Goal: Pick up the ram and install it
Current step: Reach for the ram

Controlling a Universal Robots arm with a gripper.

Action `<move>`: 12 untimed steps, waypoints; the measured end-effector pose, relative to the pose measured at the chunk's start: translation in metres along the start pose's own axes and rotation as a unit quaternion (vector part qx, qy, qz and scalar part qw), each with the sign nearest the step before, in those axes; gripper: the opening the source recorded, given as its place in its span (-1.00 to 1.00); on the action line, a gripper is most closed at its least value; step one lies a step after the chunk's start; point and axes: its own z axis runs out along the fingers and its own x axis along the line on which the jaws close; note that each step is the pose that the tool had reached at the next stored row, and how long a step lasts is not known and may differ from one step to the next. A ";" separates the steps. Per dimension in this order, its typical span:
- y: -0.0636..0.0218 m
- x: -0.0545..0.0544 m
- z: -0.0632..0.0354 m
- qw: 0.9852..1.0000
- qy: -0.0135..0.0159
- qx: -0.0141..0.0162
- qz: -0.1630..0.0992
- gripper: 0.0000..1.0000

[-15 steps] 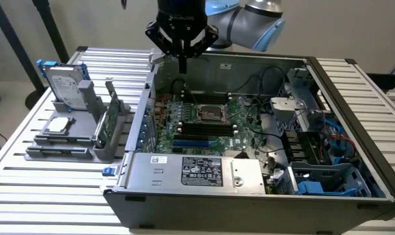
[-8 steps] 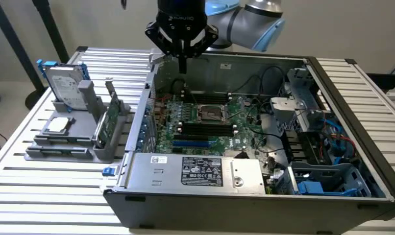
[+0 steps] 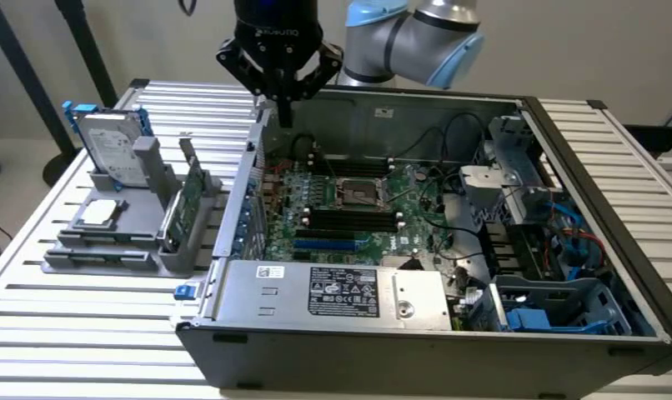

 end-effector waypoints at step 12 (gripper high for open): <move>-0.0079 0.054 0.0011 1.000 0.000 0.000 0.000 -0.79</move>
